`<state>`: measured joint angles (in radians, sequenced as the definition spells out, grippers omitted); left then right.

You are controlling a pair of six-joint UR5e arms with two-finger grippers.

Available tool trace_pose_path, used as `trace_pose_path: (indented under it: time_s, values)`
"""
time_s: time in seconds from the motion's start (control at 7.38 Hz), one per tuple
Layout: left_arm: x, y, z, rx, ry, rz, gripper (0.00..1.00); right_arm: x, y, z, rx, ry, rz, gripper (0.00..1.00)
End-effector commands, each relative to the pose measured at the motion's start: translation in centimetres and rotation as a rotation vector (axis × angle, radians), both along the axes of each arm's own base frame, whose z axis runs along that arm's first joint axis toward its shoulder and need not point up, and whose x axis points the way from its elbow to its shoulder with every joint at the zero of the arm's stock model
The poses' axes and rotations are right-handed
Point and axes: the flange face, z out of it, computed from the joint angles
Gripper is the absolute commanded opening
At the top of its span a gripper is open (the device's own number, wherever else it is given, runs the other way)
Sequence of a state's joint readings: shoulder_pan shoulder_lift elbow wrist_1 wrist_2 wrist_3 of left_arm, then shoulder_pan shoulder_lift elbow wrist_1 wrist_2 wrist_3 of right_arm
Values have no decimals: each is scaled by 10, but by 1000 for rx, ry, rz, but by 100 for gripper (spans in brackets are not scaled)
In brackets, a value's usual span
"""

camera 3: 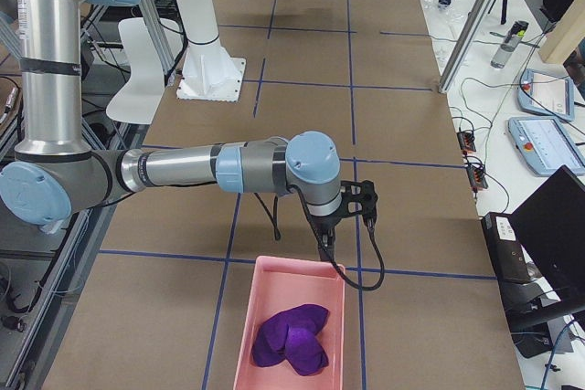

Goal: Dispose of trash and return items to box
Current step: 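Carry the green bowl with the left gripper into the clear bin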

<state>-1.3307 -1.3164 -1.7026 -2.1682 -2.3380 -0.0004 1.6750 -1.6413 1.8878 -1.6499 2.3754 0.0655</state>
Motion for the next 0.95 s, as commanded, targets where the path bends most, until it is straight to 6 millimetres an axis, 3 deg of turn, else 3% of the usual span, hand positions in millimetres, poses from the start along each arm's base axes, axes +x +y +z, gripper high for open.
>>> trace_pose_path:
  time_s: [0.0, 0.14, 0.27, 0.41, 0.54, 0.81]
  values:
    - [-136, -77, 31, 65, -250, 62, 0, -25, 6, -33, -17, -30, 23, 100]
    - [-174, -101, 76, 48, -261, 110, 0, -29, 7, -33, -35, -46, 27, 100]
    - [-188, -101, 102, 29, -256, 127, 0, -30, 7, -33, -37, -46, 27, 100]
    - [-197, -88, 127, 6, -250, 140, 0, -30, 7, -33, -38, -46, 27, 100]
    - [-204, -71, 165, 12, -245, 186, 0, -31, 7, -32, -39, -46, 25, 100]
    - [-196, -36, 222, -17, -229, 193, 0, -37, 6, -32, -45, -50, 16, 100]
